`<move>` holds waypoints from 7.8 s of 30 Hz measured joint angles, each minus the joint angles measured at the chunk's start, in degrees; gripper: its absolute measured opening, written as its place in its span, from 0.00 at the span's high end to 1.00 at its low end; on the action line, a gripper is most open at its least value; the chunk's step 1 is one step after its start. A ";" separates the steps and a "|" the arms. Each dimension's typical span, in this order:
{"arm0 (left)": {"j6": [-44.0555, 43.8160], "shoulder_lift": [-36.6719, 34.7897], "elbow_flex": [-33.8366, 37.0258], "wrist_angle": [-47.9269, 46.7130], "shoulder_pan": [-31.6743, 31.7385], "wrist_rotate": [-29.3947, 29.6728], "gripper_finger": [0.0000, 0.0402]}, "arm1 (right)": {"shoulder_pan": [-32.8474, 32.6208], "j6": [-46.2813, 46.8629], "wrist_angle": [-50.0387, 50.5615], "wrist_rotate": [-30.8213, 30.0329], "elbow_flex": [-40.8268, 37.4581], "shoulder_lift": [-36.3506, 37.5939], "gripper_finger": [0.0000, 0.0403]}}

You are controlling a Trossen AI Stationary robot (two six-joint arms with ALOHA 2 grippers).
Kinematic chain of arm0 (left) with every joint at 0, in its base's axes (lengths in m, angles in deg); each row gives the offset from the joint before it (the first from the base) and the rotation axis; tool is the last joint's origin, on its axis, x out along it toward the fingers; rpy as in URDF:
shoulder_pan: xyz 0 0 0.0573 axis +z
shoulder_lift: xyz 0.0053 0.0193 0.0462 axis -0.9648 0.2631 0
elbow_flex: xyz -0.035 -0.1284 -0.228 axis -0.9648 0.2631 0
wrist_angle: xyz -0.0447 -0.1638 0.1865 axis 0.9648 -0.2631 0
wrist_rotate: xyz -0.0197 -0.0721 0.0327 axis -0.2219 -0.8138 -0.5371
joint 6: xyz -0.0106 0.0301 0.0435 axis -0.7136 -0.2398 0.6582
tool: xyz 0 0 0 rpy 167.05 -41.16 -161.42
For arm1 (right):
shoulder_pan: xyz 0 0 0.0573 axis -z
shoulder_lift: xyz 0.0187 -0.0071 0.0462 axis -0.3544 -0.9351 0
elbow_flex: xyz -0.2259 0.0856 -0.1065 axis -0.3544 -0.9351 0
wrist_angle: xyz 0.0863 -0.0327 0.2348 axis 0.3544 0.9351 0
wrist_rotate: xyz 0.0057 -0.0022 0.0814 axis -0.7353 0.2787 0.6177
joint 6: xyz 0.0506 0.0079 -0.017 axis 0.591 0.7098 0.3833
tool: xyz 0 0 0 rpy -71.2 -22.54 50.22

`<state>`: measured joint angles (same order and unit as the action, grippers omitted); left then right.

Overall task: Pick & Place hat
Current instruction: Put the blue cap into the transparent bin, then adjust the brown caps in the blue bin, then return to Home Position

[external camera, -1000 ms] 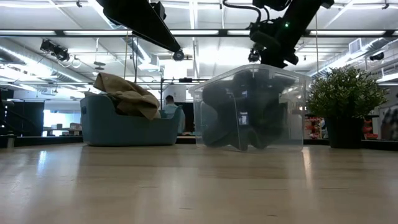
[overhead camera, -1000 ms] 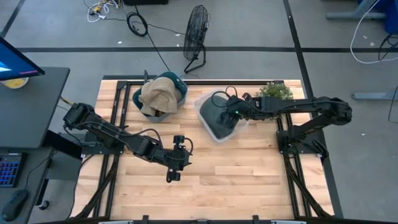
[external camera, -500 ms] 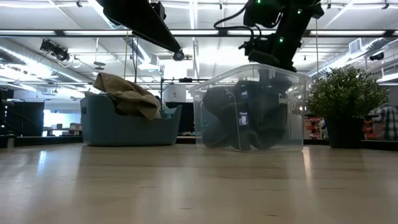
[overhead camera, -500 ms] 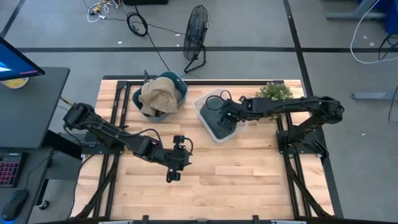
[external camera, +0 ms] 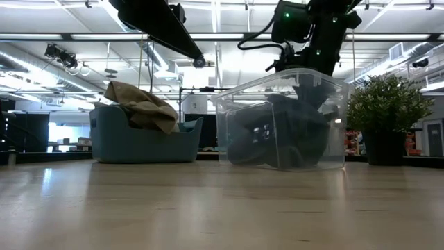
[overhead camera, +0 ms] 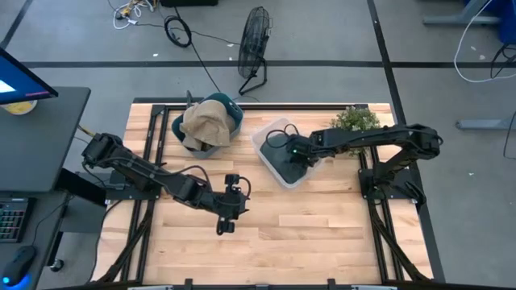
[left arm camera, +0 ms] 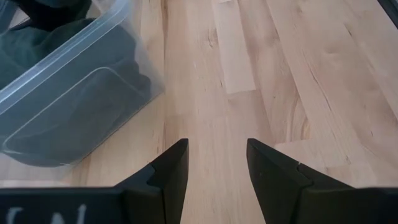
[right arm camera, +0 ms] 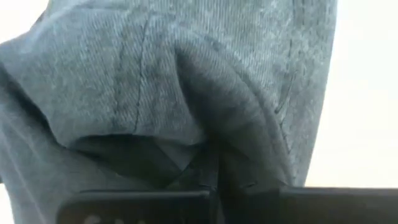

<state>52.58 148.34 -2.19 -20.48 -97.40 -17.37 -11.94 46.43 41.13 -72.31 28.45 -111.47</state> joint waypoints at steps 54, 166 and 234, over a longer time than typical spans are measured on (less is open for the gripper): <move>-19.74 -11.67 0.02 -30.87 42.59 19.02 0.59 | -8.09 -7.92 14.51 1.87 23.43 1.92 0.80; -15.59 -9.79 8.04 -24.12 37.50 12.76 0.99 | -8.80 -19.15 -21.11 -2.65 18.75 -7.42 1.00; 3.01 -35.54 9.76 1.58 -3.85 11.47 0.99 | -40.06 -5.75 -18.61 -23.44 -15.80 56.76 0.99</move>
<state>55.59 112.80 7.58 -18.90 -101.24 -5.89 -52.00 40.68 22.52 -95.75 12.65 -54.72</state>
